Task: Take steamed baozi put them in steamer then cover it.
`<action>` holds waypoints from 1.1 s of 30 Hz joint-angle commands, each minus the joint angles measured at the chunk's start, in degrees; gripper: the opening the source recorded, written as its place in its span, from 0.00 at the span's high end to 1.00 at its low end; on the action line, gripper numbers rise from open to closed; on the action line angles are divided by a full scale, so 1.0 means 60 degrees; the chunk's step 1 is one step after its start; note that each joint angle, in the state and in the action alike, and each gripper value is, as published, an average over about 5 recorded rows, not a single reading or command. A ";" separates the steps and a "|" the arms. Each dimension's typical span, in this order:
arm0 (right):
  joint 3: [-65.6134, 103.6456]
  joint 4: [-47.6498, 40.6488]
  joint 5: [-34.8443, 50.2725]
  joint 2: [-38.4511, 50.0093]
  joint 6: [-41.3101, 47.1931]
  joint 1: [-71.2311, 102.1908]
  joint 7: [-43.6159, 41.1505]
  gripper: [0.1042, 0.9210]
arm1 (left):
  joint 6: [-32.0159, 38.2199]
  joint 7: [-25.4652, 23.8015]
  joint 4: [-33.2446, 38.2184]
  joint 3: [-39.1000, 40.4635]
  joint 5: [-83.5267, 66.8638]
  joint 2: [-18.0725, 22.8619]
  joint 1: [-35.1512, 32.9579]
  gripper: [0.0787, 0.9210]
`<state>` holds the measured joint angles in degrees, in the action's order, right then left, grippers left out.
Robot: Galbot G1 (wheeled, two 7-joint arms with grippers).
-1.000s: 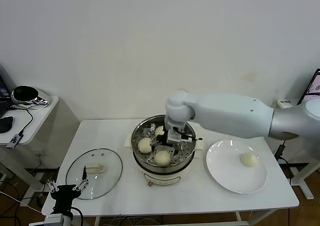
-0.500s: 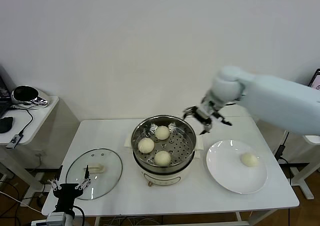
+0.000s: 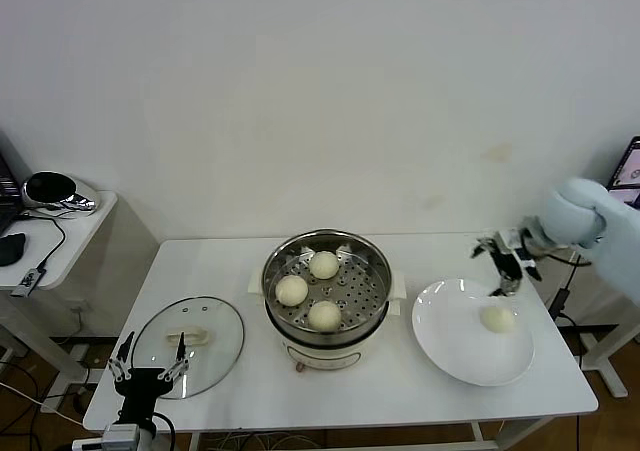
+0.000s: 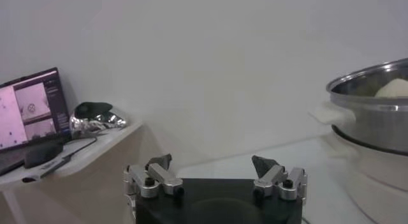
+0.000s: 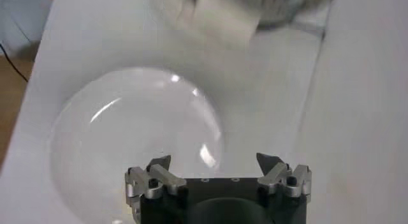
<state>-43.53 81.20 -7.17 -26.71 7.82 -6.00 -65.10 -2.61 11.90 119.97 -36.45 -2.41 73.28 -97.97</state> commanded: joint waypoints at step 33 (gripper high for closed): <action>0.3377 -0.4416 -0.2531 -0.2705 -0.0577 0.3415 0.0823 0.15 | -0.0007 0.0001 -0.0019 -0.0237 -0.0004 0.0083 -0.0116 0.12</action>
<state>-24.26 57.90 -20.85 -40.23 4.62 14.39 -60.88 -2.66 11.89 119.90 -37.92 -2.48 73.75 -98.67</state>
